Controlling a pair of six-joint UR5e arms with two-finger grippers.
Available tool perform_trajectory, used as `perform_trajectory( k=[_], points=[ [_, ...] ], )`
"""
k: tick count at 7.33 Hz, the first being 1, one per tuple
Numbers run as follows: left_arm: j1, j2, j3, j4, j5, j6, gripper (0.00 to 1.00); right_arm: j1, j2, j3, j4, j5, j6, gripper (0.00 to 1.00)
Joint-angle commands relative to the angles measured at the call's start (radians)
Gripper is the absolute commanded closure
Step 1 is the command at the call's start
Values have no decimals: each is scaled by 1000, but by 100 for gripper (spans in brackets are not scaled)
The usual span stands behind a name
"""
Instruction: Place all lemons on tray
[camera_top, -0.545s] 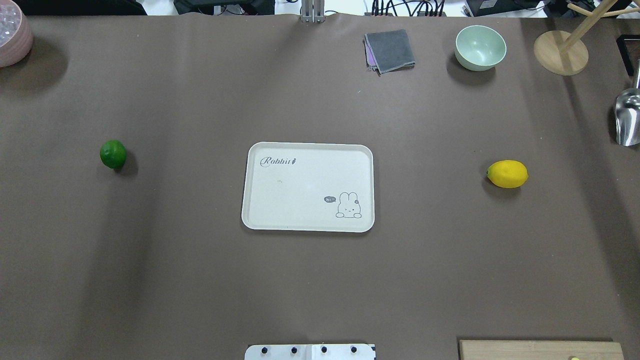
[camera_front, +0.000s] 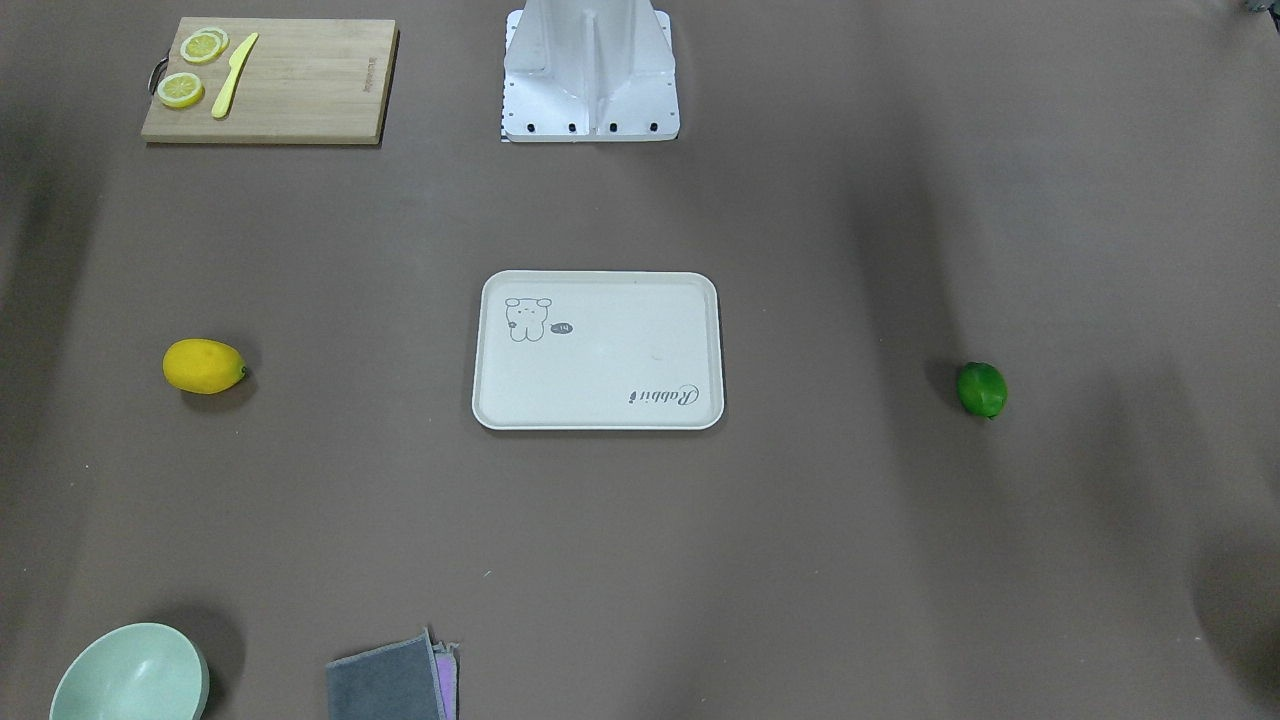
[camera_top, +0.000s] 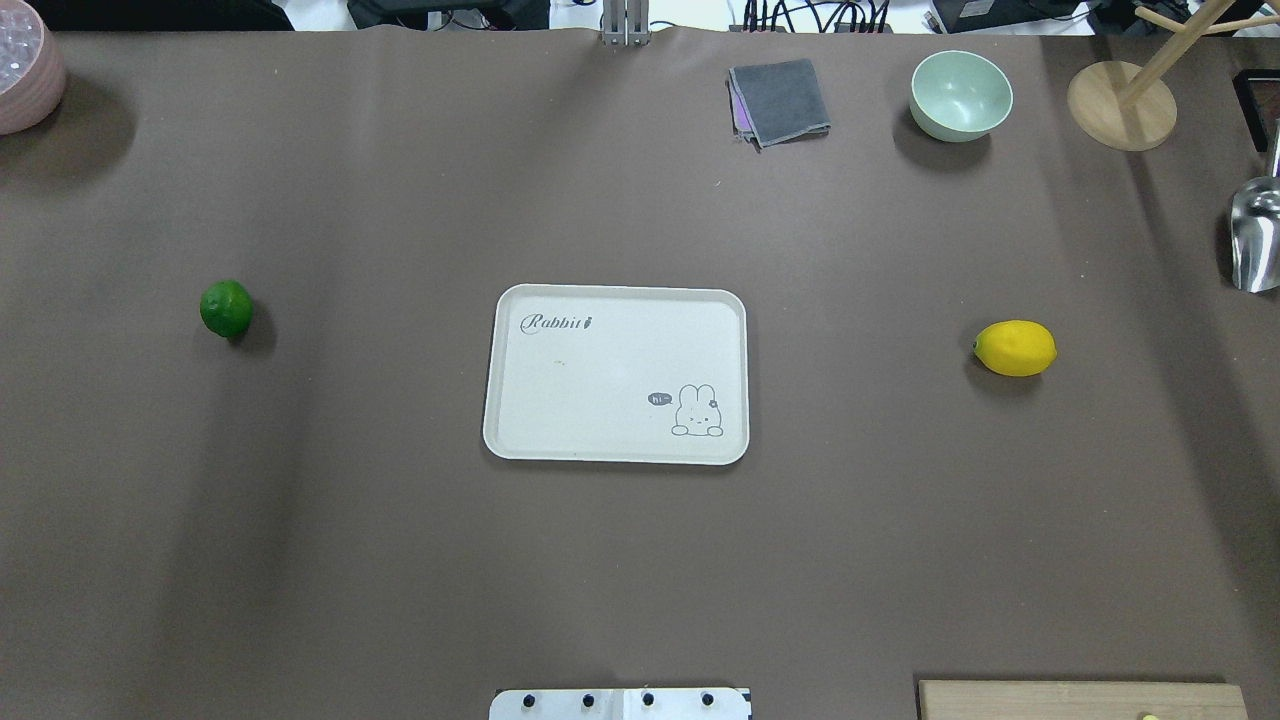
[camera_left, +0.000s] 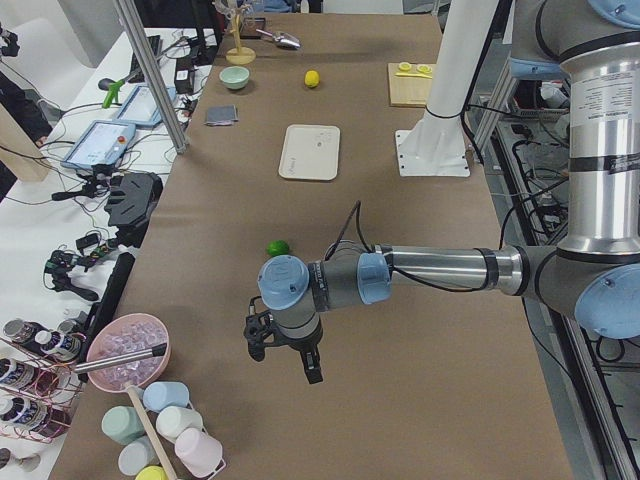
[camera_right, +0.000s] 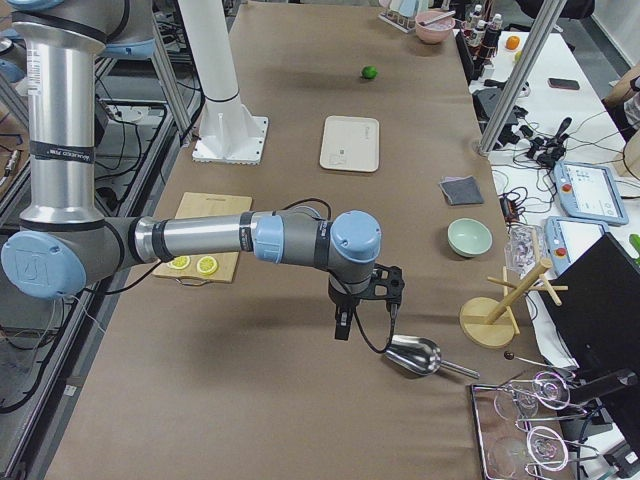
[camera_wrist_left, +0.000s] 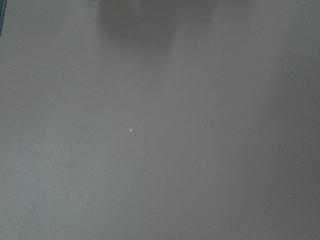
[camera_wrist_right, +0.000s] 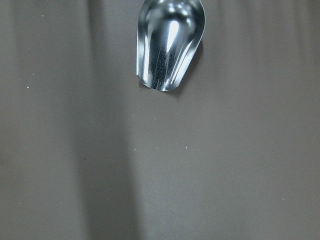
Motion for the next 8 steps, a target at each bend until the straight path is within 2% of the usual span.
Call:
perform_trajectory(
  k=[1, 2, 4, 6, 8],
  points=[
    [52, -4, -12, -15, -6, -37, 2, -1, 0, 7, 0, 4, 1, 1],
    [60, -5, -21, -43, -8, -134, 3, -1, 3, 8, 1, 6, 1, 1],
    [128, -8, -34, -130, -85, -310, 3, -1, 3, 26, 1, 6, -1, 1],
    [300, -68, -32, -234, -84, -565, 3, -12, 3, 52, 1, 7, 1, 1],
    [421, -114, -23, -301, -72, -722, 3, -110, 17, 106, 1, 4, 1, 1]
  ],
)
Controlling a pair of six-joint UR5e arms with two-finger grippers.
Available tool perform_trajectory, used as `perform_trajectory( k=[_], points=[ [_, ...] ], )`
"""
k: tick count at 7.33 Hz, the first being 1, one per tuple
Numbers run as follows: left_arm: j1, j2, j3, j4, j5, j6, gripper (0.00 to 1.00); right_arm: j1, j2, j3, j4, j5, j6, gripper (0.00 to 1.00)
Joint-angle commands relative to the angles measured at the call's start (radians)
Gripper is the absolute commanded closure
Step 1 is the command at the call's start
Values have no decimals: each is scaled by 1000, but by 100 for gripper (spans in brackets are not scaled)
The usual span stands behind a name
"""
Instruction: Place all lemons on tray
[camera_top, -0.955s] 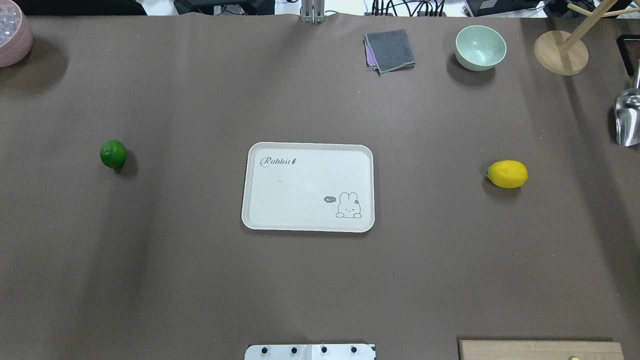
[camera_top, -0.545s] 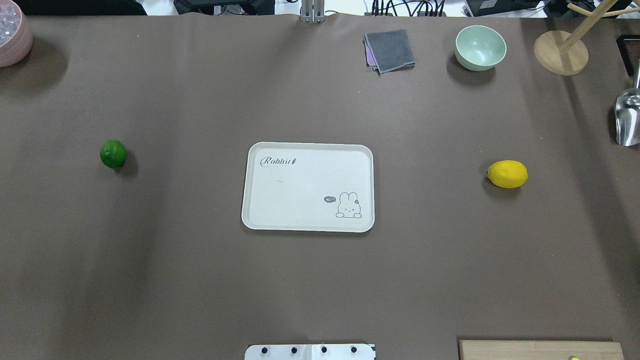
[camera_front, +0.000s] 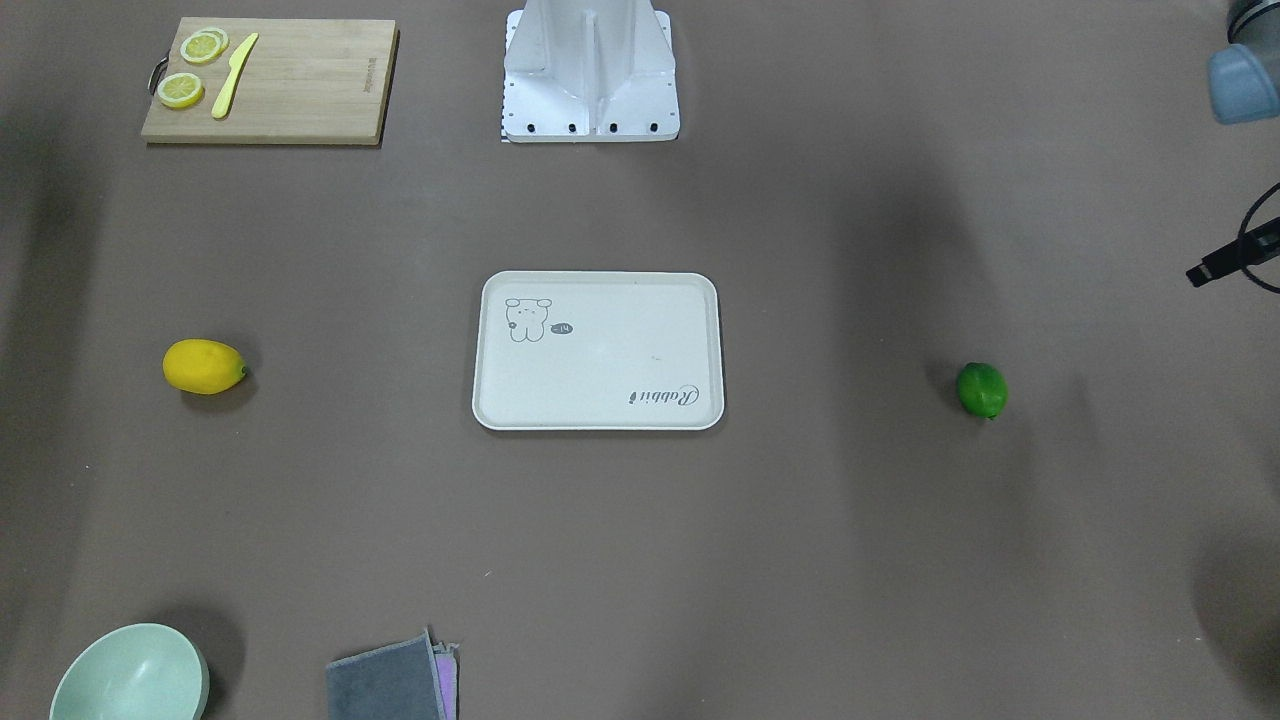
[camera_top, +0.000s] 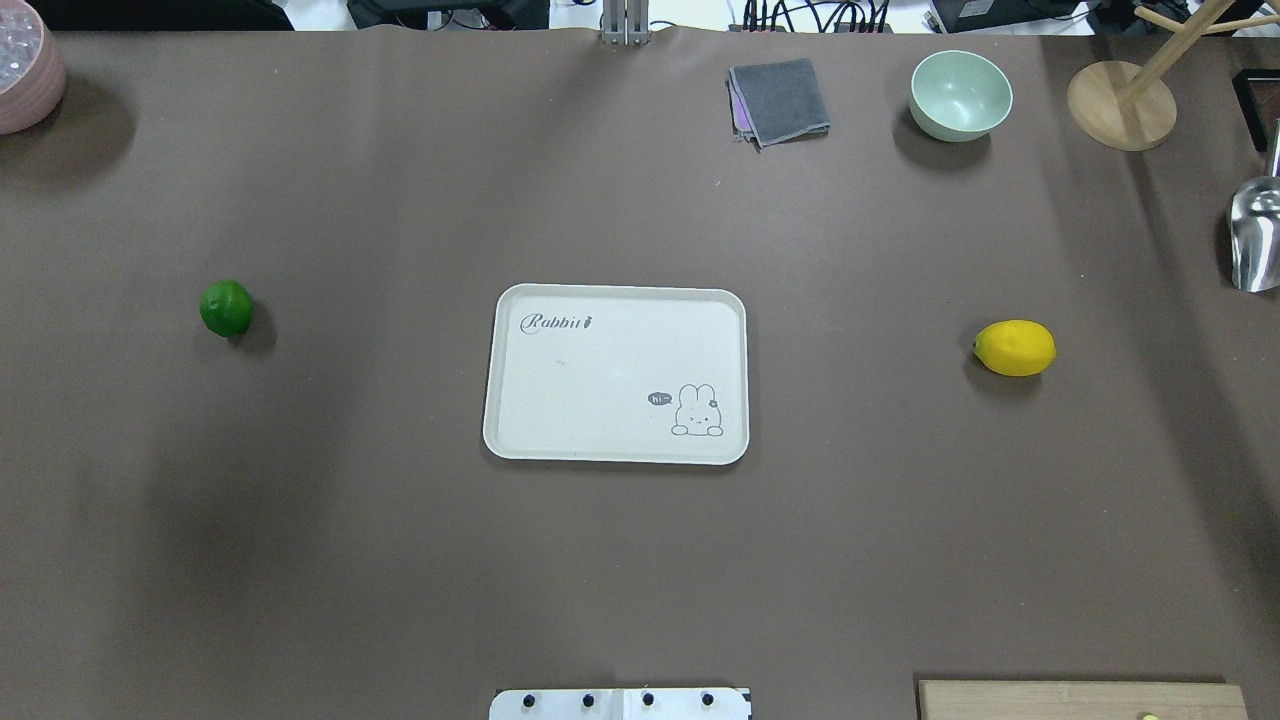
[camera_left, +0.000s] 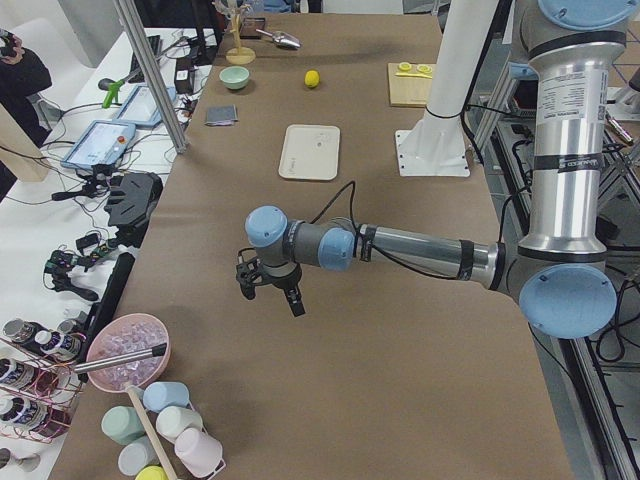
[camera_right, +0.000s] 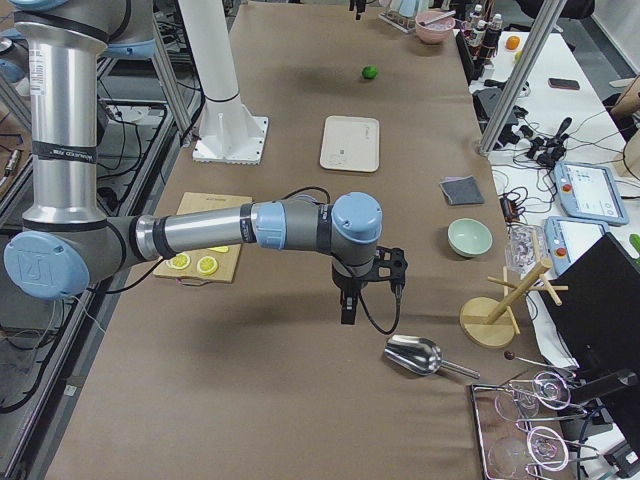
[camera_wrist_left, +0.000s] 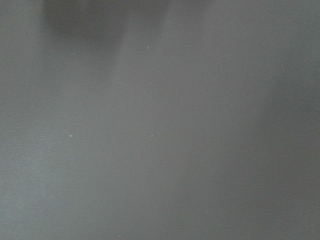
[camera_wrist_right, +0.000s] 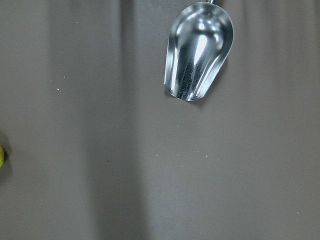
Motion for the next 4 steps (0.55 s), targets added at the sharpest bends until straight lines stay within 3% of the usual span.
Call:
perform_trajectory(
  k=[1, 2, 4],
  points=[
    [172, -177, 76, -36, 41, -183, 3, -119, 22, 57, 0, -5, 5, 1],
    [185, -243, 128, -37, 47, -223, 3, -171, 36, 60, 17, -5, 11, 1],
    [204, -267, 135, -55, 52, -166, 3, -280, 45, 57, 137, -15, 10, 1]
  ],
)
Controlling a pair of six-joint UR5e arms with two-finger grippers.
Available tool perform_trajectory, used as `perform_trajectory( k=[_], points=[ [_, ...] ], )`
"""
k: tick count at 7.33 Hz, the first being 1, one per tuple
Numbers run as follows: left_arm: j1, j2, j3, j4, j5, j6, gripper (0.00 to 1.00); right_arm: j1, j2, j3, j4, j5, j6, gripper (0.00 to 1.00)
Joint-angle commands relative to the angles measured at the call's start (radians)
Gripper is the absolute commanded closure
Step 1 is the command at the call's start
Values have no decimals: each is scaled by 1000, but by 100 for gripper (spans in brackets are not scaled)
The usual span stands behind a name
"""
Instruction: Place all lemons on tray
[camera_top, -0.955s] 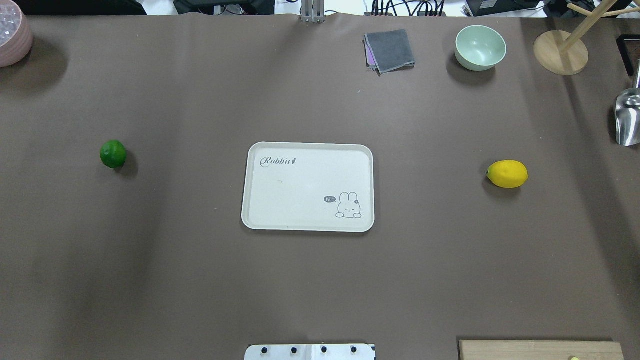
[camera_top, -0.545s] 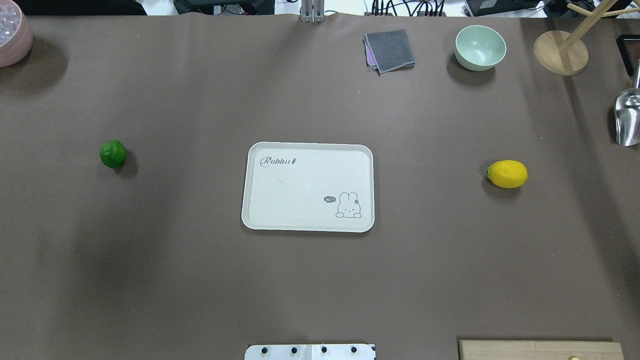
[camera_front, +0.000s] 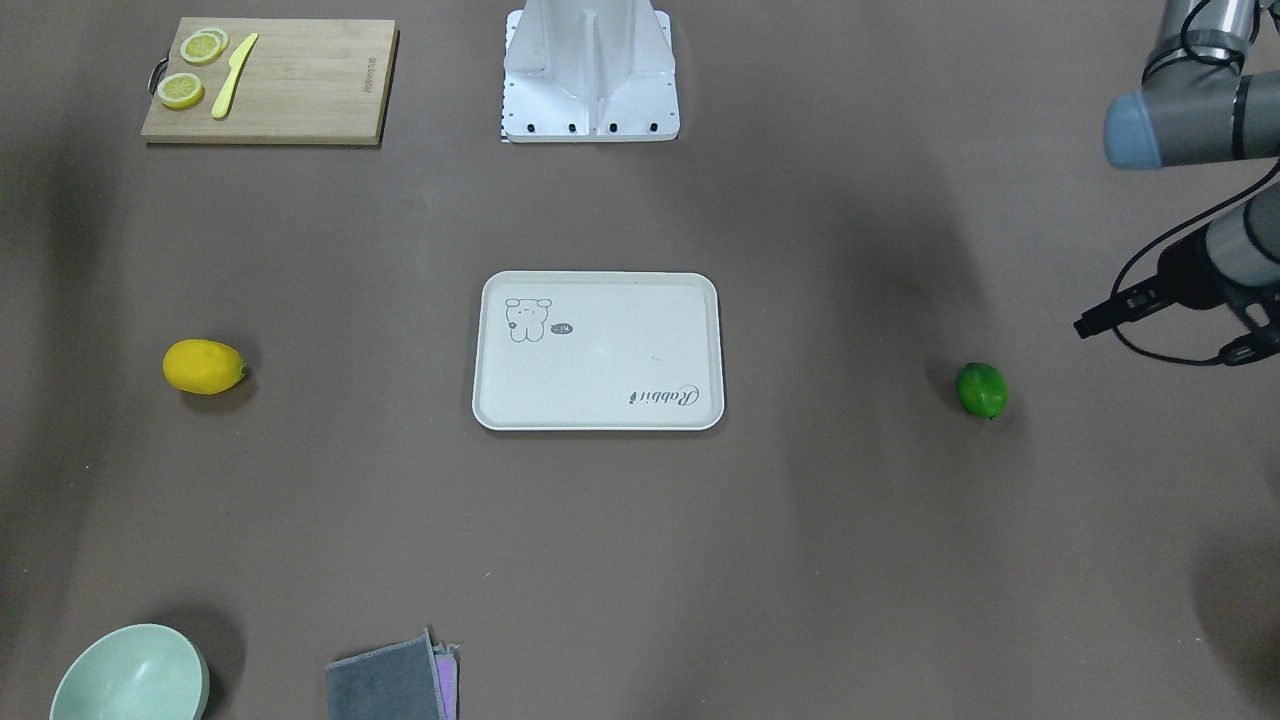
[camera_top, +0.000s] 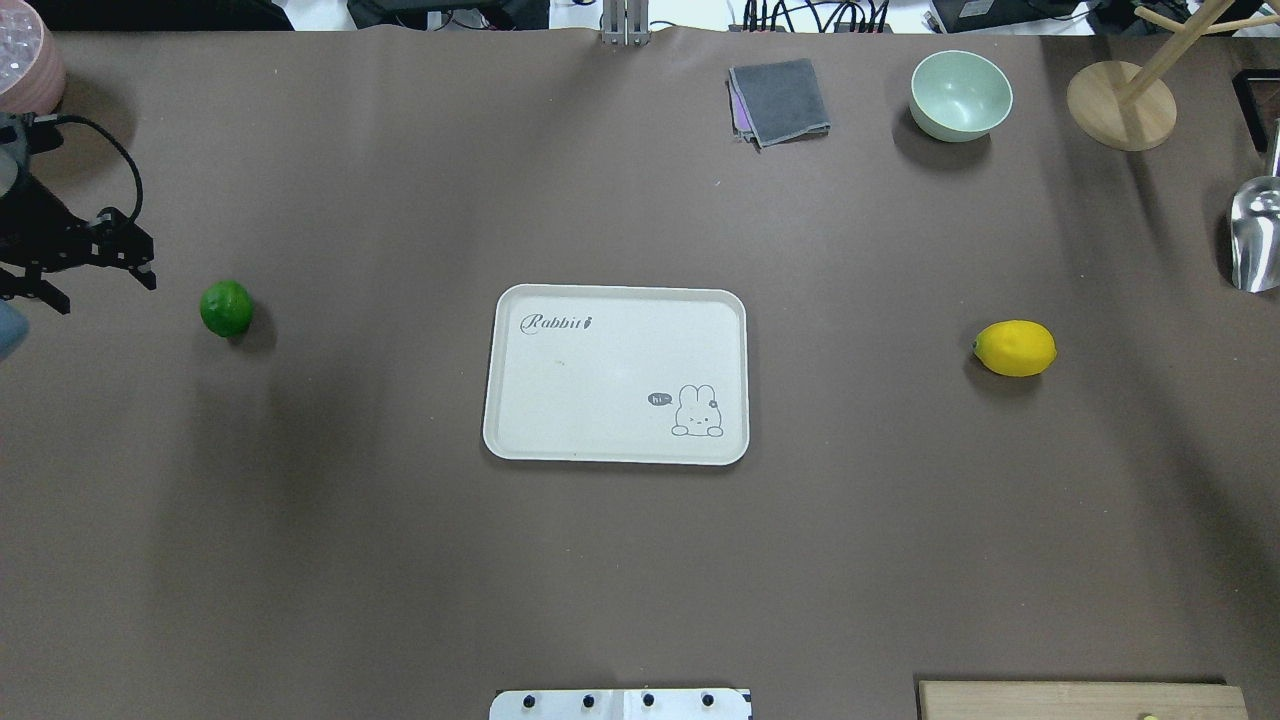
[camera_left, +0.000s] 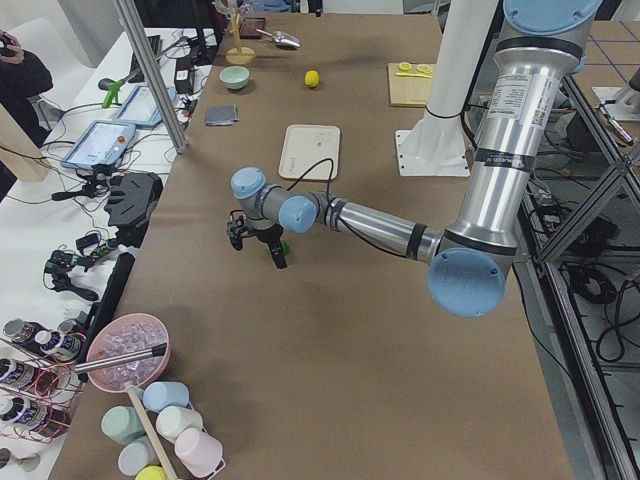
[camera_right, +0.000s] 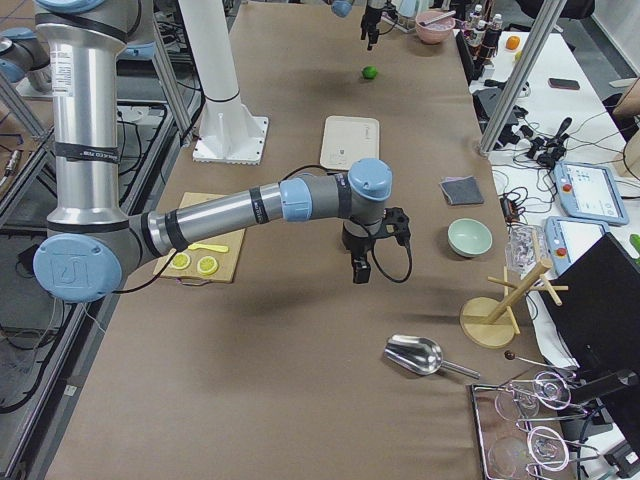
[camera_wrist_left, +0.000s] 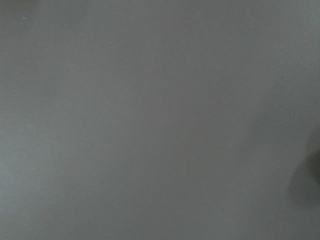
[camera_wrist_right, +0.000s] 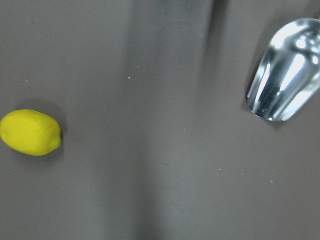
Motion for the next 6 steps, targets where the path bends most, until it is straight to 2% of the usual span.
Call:
perform_trajectory(
  k=[1, 2, 3, 4, 6],
  points=[
    [26, -60, 22, -7, 23, 37, 3, -123, 6, -1, 124, -5, 0, 1],
    [35, -67, 38, -21, 29, 44, 3, -180, 1, -10, 189, -7, -2, 1],
    [67, -76, 46, -18, 31, 38, 3, -246, 12, -23, 216, -10, -3, 1],
    [92, -91, 52, -20, 52, 34, 3, -274, 51, -33, 221, -49, -23, 1],
    [135, -85, 66, -90, 94, 2, 3, -290, 69, -102, 298, -62, -211, 1]
  ],
)
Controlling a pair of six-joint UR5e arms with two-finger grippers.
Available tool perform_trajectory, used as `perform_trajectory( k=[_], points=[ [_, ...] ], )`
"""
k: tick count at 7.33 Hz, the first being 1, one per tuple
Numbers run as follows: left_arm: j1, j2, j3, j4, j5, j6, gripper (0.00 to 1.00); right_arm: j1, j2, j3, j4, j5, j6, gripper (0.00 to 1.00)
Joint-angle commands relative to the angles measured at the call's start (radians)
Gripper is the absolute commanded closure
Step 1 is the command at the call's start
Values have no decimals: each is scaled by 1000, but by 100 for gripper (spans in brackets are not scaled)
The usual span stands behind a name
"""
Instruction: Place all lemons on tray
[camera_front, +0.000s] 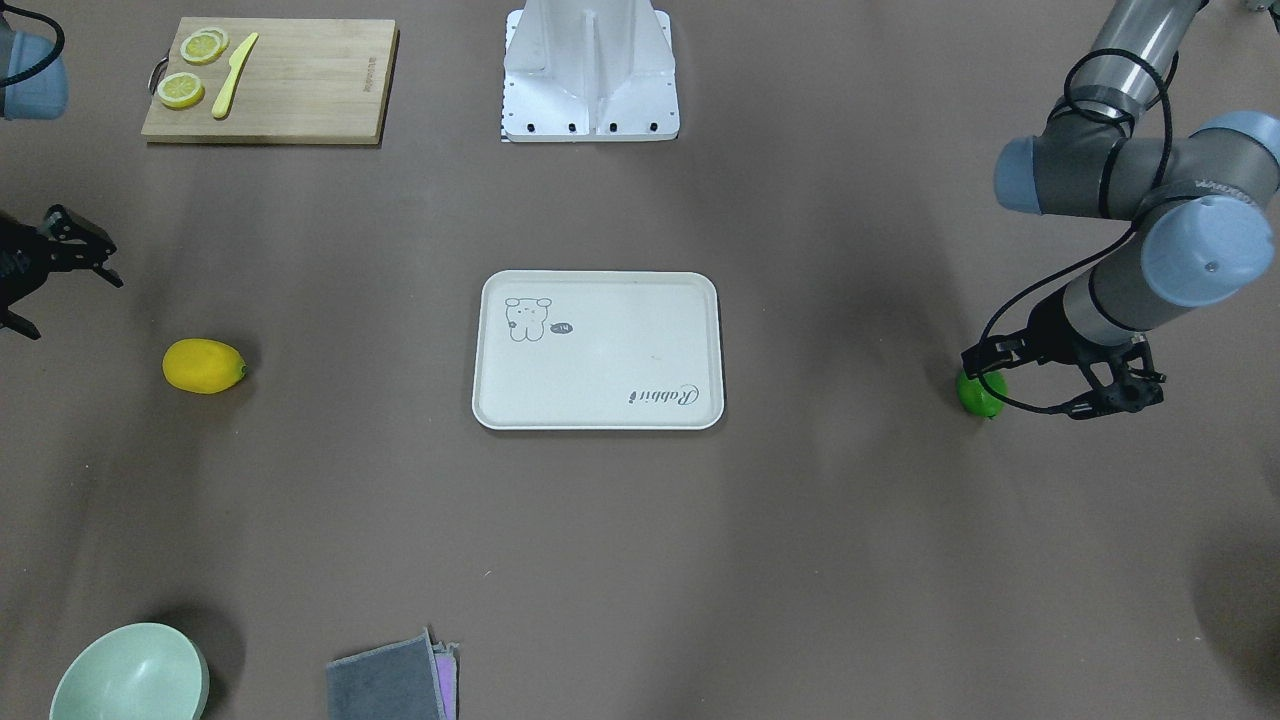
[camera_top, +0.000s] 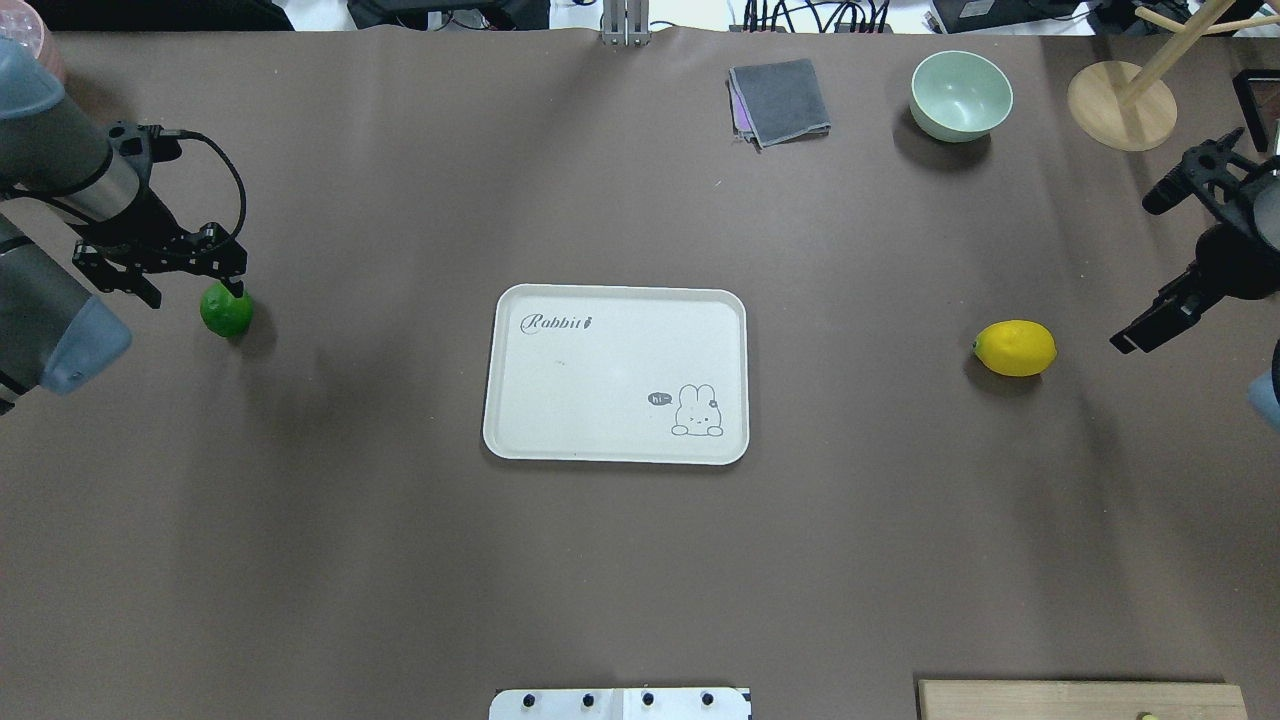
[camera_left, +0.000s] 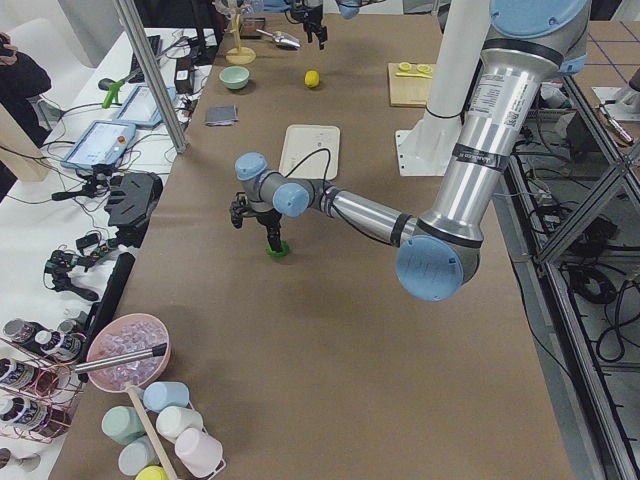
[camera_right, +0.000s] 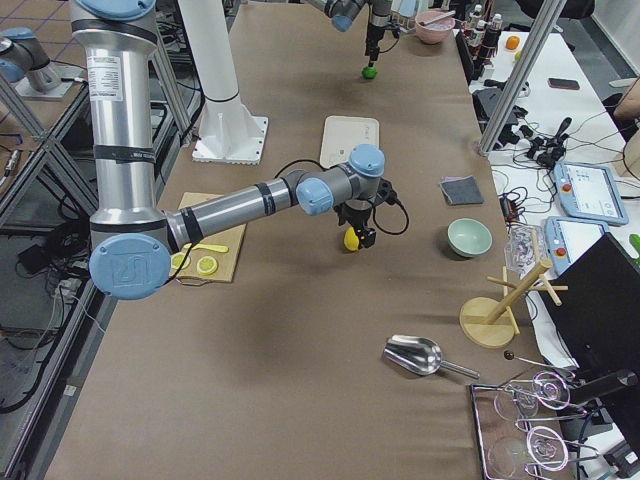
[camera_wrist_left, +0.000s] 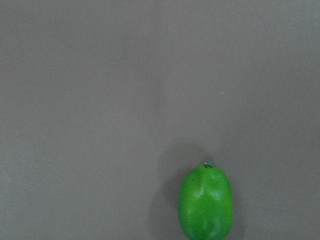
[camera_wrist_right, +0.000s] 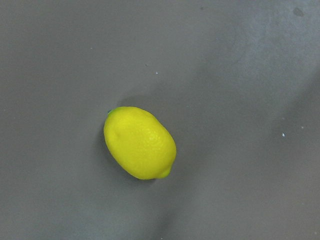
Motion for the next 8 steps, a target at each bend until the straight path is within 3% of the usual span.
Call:
perform_trajectory(
  k=[1, 4, 5, 6, 7, 8],
  points=[
    [25, 3, 35, -68, 19, -21, 4, -17, 39, -97, 101, -16, -182, 1],
    [25, 2, 93, -142, 19, -26, 11, -73, 81, -171, 163, -44, -267, 1],
    [25, 2, 93, -142, 19, -26, 30, -87, 93, -197, 167, -41, -272, 1],
    [30, 2, 93, -142, 19, -30, 60, -98, 119, -222, 176, -36, -272, 1],
    [30, 2, 84, -141, 15, -30, 97, -112, 122, -225, 176, -33, -270, 1],
    [27, 8, 63, -131, 7, -27, 100, -112, 129, -225, 176, -29, -270, 1]
  ],
)
